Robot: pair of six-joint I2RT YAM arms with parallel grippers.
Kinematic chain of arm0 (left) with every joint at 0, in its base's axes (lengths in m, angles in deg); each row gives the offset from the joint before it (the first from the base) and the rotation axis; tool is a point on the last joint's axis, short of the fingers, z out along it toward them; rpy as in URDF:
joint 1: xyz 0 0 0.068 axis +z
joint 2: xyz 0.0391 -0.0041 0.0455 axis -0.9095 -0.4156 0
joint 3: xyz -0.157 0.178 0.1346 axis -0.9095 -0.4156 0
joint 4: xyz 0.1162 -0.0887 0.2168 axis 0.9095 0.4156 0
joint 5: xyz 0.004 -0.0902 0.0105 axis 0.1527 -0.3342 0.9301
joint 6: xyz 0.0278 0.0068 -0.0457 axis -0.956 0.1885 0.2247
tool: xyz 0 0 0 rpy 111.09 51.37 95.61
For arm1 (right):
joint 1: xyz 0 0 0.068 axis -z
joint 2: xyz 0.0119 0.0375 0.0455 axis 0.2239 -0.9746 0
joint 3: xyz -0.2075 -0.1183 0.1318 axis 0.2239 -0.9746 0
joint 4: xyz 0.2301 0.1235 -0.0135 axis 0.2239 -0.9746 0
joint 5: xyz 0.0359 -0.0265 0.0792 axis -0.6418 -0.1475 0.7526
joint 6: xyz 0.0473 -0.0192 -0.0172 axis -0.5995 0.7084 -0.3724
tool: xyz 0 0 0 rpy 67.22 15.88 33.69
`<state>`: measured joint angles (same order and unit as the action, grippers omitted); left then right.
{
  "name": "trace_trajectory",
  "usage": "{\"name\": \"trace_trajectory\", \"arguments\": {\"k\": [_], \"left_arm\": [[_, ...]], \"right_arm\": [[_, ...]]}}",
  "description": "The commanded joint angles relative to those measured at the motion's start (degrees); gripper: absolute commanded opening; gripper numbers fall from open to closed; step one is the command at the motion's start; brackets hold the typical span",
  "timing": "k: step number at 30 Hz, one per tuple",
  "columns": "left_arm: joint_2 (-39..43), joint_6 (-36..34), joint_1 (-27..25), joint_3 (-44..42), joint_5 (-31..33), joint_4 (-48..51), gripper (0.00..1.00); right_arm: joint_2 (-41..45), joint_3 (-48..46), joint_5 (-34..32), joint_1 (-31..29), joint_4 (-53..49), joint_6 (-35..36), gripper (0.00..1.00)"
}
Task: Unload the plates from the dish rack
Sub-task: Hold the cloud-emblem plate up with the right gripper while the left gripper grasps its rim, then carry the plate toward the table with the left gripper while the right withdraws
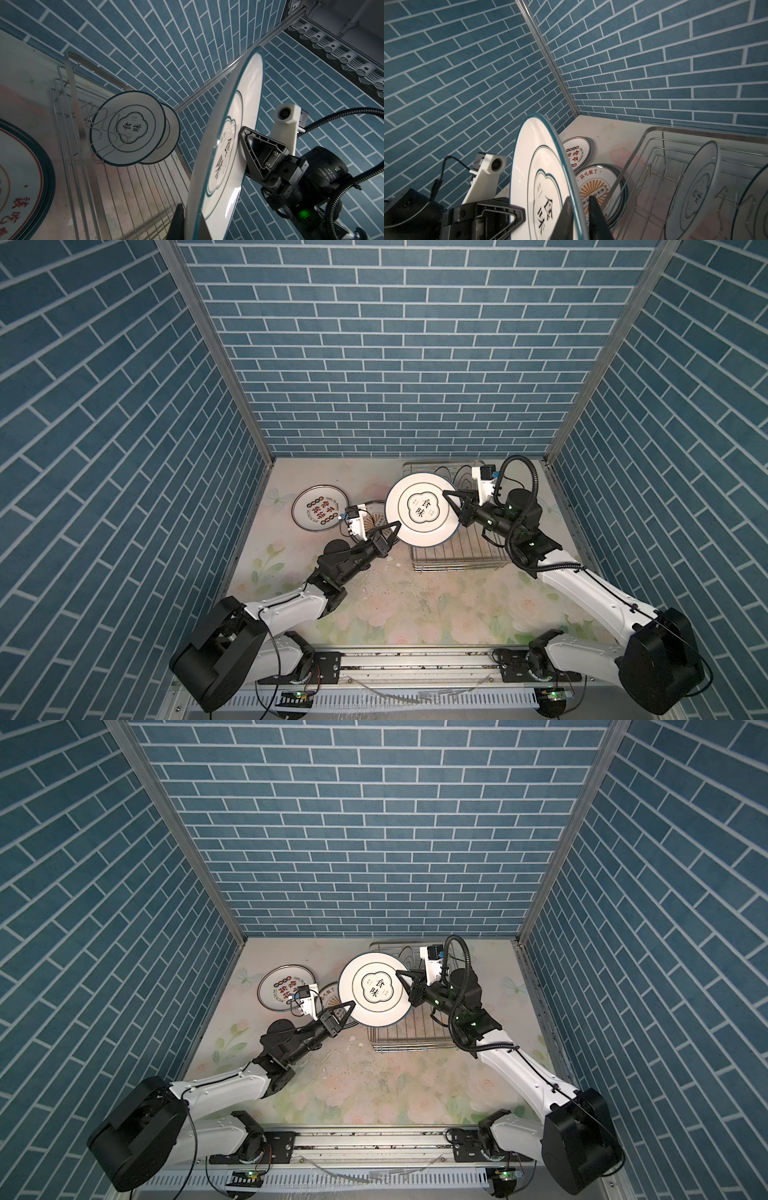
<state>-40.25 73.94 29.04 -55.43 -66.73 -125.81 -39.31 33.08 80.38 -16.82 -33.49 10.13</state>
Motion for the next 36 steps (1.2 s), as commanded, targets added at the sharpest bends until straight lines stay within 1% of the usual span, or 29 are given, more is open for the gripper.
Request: {"name": "trace_trajectory", "arguments": {"k": [1, 2, 5, 7, 8, 10, 13, 16, 18, 20, 21, 23, 25, 26, 29, 32, 34, 35, 36], "left_arm": [[-0.1, -0.9, -0.2, 1.1, -0.8, -0.2, 0.00], [0.2, -0.7, -0.1, 1.1, -0.8, -0.2, 0.00], [1.7, -0.7, -0.1, 0.6, -0.2, 1.0, 0.00], [2.8, -1.0, -0.1, -0.2, 0.8, 1.2, 0.00], [3.3, -1.0, -0.1, -0.6, 1.3, 1.3, 0.00], [4.7, -1.1, 0.3, -1.2, 2.0, 1.9, 0.00], [7.5, -0.8, 1.7, -0.3, 1.5, 7.9, 0.00], [10.7, 2.6, 5.0, 1.1, -1.9, 15.5, 0.00], [14.4, 3.6, 6.6, 2.2, -2.7, 23.4, 0.00], [19.5, 3.5, 7.0, 2.4, -0.3, 32.5, 0.00], [22.4, 3.4, 7.0, 2.5, 2.0, 37.9, 0.00], [27.7, 4.4, 7.1, 3.9, 7.2, 48.5, 0.00], [32.1, 5.1, 7.4, 7.5, 14.0, 61.6, 0.00], [33.3, 6.3, 7.4, 9.1, 16.3, 66.4, 0.00], [33.9, 10.8, 7.6, 12.6, 17.5, 74.3, 0.00], [30.9, 13.1, 7.7, 17.1, 18.7, 82.6, 0.00], [30.8, 14.1, 7.7, 18.7, 17.8, 87.6, 0.00], [31.5, 14.2, 7.7, 19.1, 18.5, 90.6, 0.00], [32.7, 14.1, 7.7, 19.1, 19.2, 93.2, 0.00]], "right_arm": [[-0.4, -0.2, 1.8, -0.3, 5.9, -2.2, 0.37], [-0.7, -0.4, 1.9, -0.3, 6.6, -2.6, 0.45], [-1.6, -0.2, 3.5, -0.3, 8.0, -3.3, 0.57], [-2.1, 0.2, 4.0, -0.2, 7.7, -3.3, 0.67], [-2.2, 0.6, 4.2, -0.3, 7.3, -3.1, 0.76], [-2.5, 1.5, 4.2, -0.3, 5.4, -2.6, 0.99], [-2.2, 2.7, 3.5, -0.3, 2.3, -1.7, 0.99], [-0.9, 2.4, 0.9, -0.8, 1.6, 0.5, 0.99], [-0.4, 2.6, 0.1, -0.9, 1.1, 2.1, 0.99], [-0.6, 3.0, 0.2, -0.9, 0.7, 4.0, 0.99], [-0.8, 3.3, 1.0, -0.9, 0.6, 5.3, 0.99], [-1.7, 3.9, 4.8, -0.9, 0.9, 8.8, 0.99], [-2.5, 4.5, 7.1, -0.9, 1.0, 11.1, 0.99], [-2.8, 4.5, 7.9, -0.9, 1.4, 12.1, 0.99], [-2.5, 3.3, 11.4, -0.9, 2.8, 14.0, 0.99], [-1.0, 1.1, 16.4, -1.1, 3.5, 15.6, 0.99], [0.6, -0.2, 18.3, -1.5, 1.8, 17.8, 0.99], [1.1, -0.2, 19.4, -1.8, -0.1, 19.2, 0.99], [1.3, -0.4, 22.7, -1.8, -1.0, 20.5, 0.99]]}}
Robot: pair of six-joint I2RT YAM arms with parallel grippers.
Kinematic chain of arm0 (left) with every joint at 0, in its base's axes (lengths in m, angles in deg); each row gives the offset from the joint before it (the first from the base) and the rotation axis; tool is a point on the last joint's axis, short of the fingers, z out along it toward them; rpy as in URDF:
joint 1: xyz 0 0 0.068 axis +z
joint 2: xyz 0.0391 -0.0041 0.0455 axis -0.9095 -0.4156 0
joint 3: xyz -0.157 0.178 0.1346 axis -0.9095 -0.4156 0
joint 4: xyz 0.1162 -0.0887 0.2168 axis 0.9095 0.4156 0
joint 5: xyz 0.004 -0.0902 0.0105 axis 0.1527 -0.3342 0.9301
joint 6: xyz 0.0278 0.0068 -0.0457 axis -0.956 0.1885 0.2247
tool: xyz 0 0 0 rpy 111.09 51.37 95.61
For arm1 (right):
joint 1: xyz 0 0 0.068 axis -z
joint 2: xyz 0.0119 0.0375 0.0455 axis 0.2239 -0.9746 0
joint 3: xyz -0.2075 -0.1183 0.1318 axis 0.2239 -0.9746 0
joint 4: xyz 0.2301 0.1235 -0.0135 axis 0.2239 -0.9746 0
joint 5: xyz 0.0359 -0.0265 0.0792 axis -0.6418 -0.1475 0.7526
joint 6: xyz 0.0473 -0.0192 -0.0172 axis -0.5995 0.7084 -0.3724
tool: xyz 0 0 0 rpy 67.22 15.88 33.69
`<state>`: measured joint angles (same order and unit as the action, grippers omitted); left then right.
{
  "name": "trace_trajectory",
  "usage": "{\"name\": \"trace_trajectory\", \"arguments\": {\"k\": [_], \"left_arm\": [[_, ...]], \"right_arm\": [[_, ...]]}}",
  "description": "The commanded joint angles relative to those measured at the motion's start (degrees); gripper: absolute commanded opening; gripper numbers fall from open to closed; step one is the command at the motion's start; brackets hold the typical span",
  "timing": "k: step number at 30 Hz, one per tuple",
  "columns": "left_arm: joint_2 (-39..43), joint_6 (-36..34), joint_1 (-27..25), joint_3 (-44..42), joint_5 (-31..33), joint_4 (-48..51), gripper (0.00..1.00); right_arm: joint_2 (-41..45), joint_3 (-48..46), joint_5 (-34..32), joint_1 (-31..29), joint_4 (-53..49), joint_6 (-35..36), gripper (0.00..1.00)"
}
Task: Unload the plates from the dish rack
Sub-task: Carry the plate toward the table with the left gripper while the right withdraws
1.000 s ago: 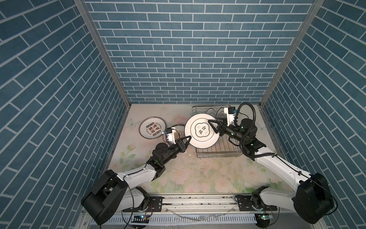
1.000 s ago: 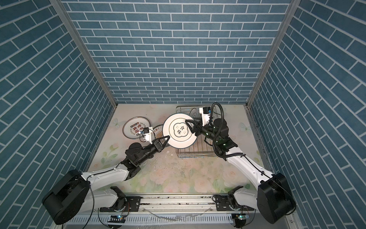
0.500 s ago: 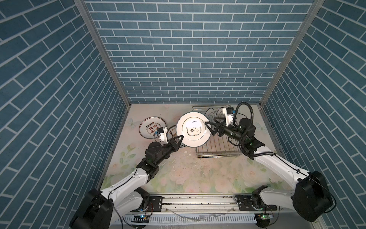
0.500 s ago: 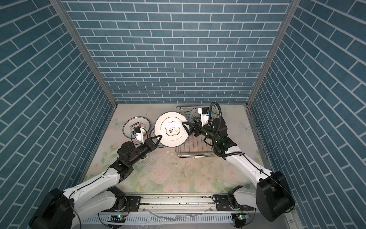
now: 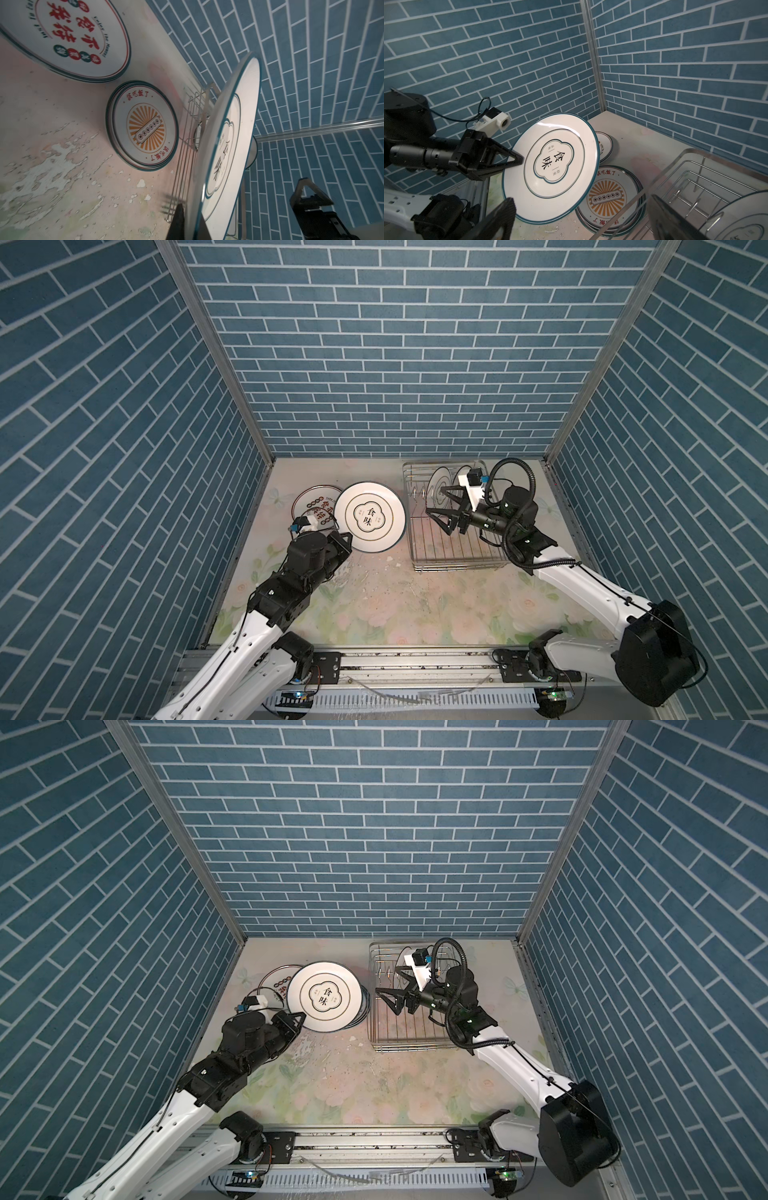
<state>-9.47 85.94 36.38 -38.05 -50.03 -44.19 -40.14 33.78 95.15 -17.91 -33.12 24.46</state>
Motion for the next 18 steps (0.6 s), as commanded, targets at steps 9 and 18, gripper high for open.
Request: {"name": "trace_trajectory", "arguments": {"k": [9, 18], "left_arm": [[3.2, -0.2, 4.9, 7.2, 3.5, 28.4, 0.00], [0.3, -6.3, 18.5, 4.3, -6.7, 31.5, 0.00]], "right_arm": [[-6.3, 4.4, 10.2, -7.3, -6.8, 14.3, 0.99], [-17.8, 12.4, 0.1, -13.8, -14.1, 19.1, 0.99]]}}
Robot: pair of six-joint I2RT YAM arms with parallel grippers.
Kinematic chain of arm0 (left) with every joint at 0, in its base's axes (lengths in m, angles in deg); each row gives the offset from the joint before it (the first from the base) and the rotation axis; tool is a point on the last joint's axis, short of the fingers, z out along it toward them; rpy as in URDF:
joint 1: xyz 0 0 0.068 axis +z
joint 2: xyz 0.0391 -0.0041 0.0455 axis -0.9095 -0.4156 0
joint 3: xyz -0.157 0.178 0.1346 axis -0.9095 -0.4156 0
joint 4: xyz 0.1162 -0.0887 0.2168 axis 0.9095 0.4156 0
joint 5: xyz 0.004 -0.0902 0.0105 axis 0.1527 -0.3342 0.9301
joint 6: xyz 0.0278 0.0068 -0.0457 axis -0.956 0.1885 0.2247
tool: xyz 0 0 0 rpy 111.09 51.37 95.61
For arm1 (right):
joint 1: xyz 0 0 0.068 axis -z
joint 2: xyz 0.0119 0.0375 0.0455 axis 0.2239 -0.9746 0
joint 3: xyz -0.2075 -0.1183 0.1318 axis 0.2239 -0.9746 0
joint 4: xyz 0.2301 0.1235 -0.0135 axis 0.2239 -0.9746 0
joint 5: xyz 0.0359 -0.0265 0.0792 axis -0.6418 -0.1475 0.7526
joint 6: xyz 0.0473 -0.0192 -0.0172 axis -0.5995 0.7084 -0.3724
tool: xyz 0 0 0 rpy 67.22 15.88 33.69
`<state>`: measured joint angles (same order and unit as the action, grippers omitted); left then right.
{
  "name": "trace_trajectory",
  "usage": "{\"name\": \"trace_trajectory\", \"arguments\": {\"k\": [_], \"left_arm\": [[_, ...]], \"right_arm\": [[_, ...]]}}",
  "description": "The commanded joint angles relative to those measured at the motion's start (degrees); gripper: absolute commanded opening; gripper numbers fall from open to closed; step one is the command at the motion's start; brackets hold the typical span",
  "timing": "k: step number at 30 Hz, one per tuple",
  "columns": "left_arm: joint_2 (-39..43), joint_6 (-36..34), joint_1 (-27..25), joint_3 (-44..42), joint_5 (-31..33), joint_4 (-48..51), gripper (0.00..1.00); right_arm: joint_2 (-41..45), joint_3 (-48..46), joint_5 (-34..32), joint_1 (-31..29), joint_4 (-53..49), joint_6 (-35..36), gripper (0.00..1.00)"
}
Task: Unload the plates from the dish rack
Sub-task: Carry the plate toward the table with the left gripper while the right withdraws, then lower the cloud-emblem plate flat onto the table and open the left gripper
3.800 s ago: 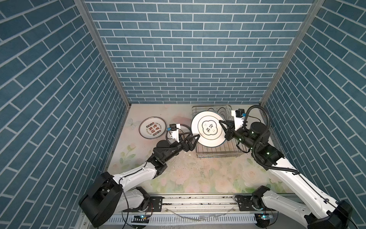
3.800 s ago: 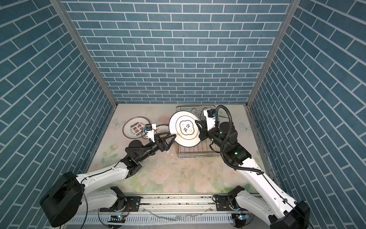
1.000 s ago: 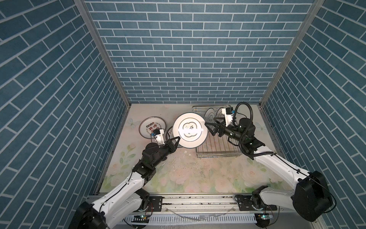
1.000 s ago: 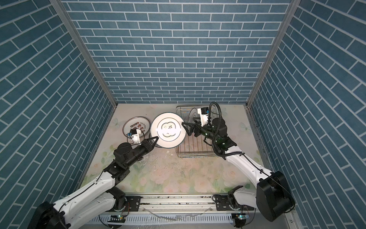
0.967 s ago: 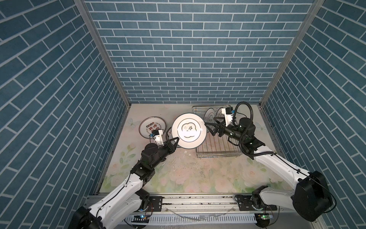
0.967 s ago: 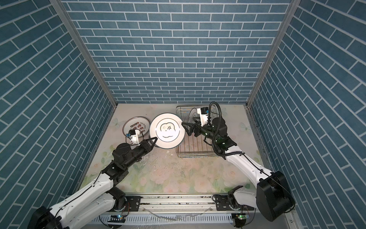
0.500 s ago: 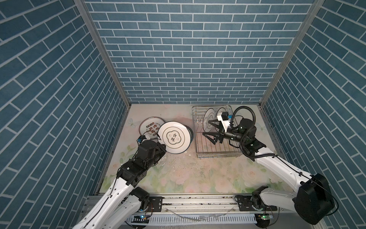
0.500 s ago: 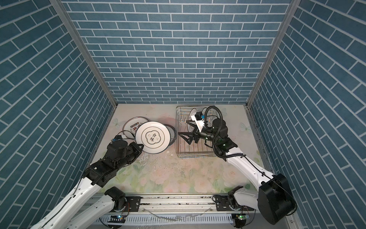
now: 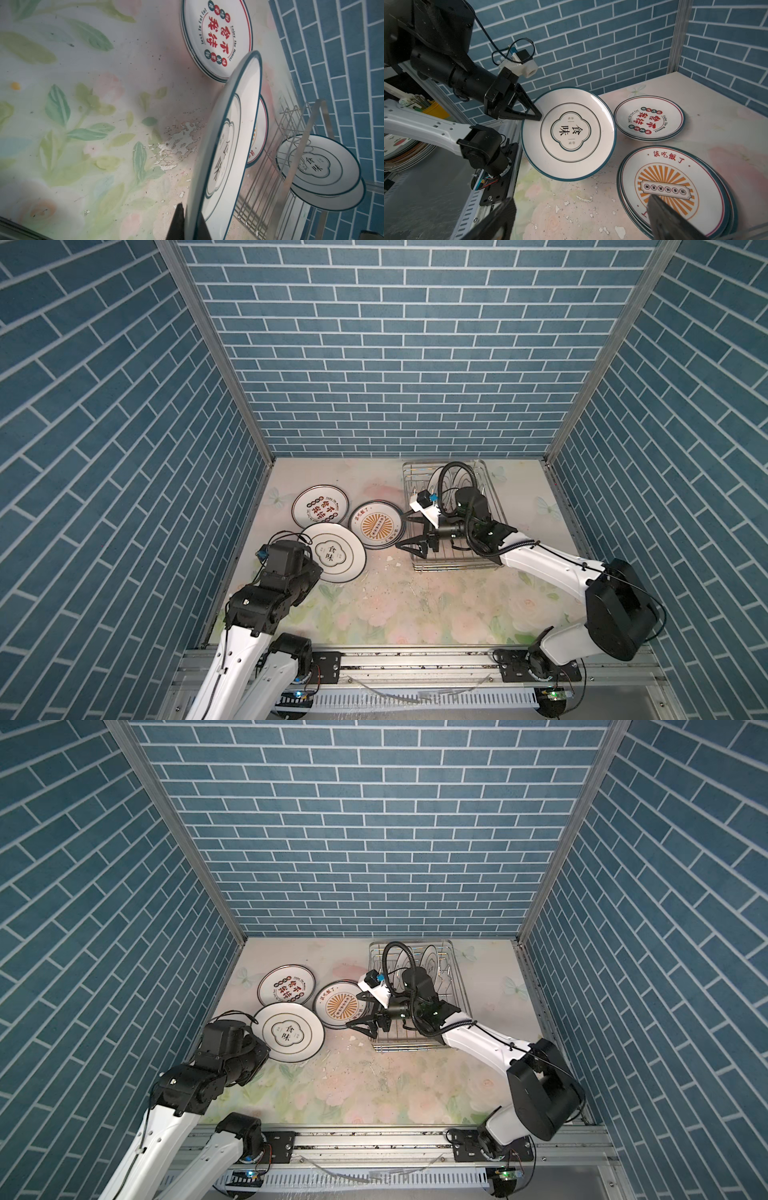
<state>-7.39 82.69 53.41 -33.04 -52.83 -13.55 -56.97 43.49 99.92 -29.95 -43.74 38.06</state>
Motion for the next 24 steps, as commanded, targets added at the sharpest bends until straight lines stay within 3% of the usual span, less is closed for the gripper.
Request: {"name": "trace_trajectory", "arguments": {"k": [1, 9, 12, 20, 24], "left_arm": [[-1.6, -3.7, 1.6, -0.8, -3.7, 0.6, 0.00], [-3.6, -6.4, 7.7, -4.3, -7.6, -1.3, 0.00], [-4.2, -8.1, 9.4, -4.1, -5.5, 0.0, 0.00], [-8.8, -12.8, 15.3, -6.3, -12.0, -3.2, 0.00], [-11.4, -15.2, 16.6, -6.1, -11.0, -3.2, 0.00]], "right_arm": [[-1.4, 2.6, -5.5, -2.1, -3.0, 6.0, 0.99], [-5.0, 2.9, -4.1, -2.5, -0.3, 4.9, 0.99], [-5.3, 2.7, -5.2, -2.5, -0.1, 5.2, 0.99], [-4.7, 1.1, -5.3, -3.0, 1.6, 6.4, 0.99], [-7.2, 2.6, -3.4, -3.7, 1.2, 6.3, 0.99]]}}
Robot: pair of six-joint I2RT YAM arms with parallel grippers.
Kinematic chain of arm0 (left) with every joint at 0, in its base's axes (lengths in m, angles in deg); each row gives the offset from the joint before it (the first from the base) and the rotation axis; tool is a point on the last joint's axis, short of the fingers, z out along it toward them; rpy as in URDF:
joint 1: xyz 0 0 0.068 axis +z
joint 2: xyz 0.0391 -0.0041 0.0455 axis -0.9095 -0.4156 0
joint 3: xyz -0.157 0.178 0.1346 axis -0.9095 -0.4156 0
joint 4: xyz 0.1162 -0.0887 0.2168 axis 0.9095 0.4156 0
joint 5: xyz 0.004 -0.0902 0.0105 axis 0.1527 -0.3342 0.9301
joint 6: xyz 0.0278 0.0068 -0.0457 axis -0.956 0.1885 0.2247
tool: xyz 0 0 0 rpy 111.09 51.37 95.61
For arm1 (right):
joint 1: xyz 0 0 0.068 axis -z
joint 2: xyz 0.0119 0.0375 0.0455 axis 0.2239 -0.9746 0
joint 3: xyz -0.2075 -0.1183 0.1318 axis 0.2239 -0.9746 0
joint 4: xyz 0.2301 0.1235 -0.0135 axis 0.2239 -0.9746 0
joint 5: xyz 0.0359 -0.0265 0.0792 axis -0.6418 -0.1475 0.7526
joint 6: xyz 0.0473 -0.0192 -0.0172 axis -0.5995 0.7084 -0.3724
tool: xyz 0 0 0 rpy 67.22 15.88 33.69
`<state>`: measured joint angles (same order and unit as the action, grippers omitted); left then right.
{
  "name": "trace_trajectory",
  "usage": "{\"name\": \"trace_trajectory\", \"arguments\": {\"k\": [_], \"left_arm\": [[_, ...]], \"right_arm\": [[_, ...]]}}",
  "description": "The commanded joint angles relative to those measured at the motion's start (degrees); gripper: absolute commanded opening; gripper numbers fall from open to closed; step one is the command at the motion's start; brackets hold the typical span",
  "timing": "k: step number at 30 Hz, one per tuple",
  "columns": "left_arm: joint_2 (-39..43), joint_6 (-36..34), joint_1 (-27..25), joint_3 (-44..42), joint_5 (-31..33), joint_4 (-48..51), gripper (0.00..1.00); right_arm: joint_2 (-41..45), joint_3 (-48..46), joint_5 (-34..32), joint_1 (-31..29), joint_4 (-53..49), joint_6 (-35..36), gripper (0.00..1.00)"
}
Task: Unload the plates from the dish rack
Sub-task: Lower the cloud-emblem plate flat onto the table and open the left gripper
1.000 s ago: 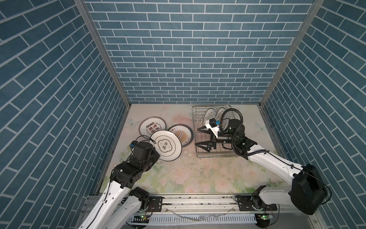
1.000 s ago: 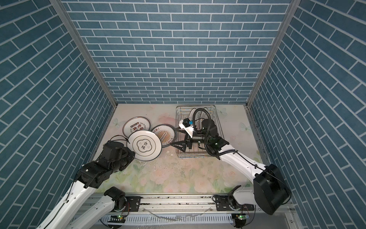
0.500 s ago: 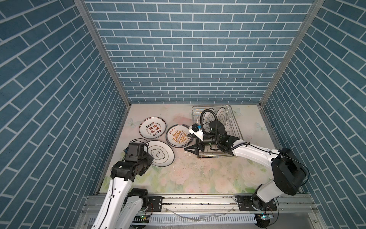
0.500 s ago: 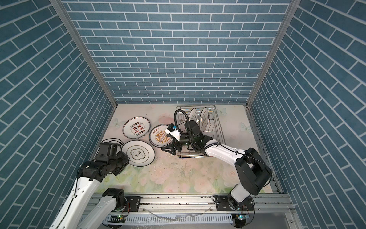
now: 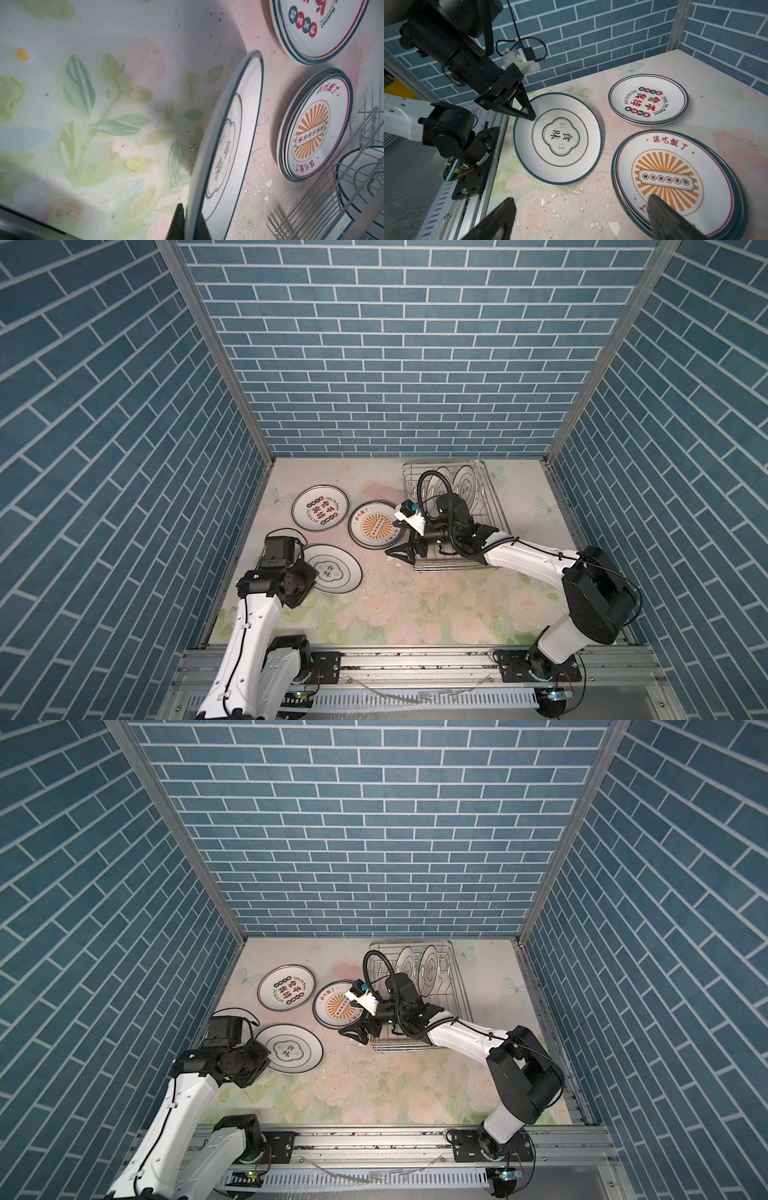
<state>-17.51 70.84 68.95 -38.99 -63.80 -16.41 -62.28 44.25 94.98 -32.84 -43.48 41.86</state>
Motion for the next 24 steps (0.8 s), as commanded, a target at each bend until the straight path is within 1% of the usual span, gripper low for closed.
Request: {"name": "trace_trajectory", "arguments": {"k": [1, 4, 6, 11, 13, 15, 20, 23, 24], "left_arm": [[-2.3, -4.0, 1.8, 0.0, 0.1, -0.1, 0.00], [-4.4, -5.9, 3.9, -0.4, -0.6, -0.4, 0.02], [-5.9, -7.5, 4.8, 0.0, -0.5, 0.4, 0.04], [-8.8, -10.5, 5.7, 0.0, 0.6, 0.6, 0.11], [-10.6, -11.1, 5.7, 0.8, 0.7, 0.8, 0.10], [-11.3, -10.9, 5.7, 1.3, 2.9, 1.1, 0.09], [-9.3, -7.8, 5.9, -1.9, 3.2, -2.2, 0.09], [-8.9, -8.0, 6.0, -1.9, 5.2, -1.1, 0.08], [-9.0, -7.7, 6.0, -2.2, 4.5, -1.5, 0.08]], "right_arm": [[-2.6, 2.4, 1.9, -1.1, 0.8, 2.6, 0.99], [-4.6, 3.3, 3.4, -1.6, 0.9, 3.1, 0.98], [-5.8, 4.1, 2.7, -1.8, 0.7, 3.2, 0.98], [-7.9, 6.0, 1.9, -2.0, -0.2, 3.4, 0.98], [-8.3, 6.4, 1.9, -2.2, -0.2, 3.4, 0.98], [-8.7, 6.8, 2.1, -2.6, -0.5, 3.5, 0.98], [-9.5, 7.4, 1.9, -2.8, -0.2, 3.3, 0.98], [-9.8, 7.5, 2.2, -2.8, 0.5, 2.9, 0.98], [-9.9, 7.5, 2.4, -2.9, 0.7, 2.8, 0.98]]}}
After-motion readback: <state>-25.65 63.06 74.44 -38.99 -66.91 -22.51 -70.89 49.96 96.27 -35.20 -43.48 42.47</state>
